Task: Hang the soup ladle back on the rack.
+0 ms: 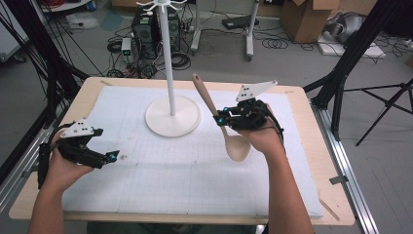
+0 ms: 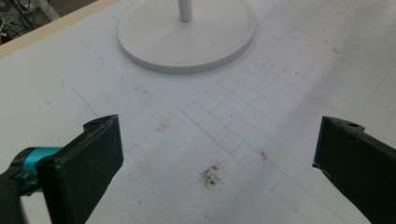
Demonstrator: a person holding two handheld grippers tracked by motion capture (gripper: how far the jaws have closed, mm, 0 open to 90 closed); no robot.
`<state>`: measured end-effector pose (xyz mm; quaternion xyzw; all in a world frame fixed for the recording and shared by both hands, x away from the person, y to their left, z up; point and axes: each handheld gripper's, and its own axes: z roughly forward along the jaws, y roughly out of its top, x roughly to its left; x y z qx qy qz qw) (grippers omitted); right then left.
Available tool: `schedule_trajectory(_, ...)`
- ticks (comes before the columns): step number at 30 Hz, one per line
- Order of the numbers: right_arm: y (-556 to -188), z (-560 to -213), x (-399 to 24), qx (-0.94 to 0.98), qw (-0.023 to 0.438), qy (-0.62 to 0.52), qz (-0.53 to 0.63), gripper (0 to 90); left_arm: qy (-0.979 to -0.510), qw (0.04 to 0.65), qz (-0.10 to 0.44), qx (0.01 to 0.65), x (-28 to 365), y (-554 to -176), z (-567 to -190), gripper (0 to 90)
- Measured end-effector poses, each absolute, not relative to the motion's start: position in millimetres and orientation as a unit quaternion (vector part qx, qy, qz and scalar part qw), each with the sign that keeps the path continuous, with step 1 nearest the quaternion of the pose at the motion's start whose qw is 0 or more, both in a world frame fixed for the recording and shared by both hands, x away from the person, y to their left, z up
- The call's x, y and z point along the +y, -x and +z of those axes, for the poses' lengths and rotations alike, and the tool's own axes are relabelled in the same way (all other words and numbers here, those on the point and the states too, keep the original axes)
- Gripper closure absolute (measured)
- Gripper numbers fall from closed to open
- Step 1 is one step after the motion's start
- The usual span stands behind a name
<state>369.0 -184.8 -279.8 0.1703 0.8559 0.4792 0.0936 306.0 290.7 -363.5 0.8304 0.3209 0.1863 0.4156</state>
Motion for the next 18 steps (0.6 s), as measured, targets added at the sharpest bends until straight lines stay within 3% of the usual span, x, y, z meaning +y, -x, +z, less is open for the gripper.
schedule_trajectory(18, -397.7, -222.3, -180.4, 0.831, 0.111, -0.18, 0.514, 77.8, -0.833, 0.415, 0.184, 0.317, 288.3, -306.4, -363.7, 1.7)
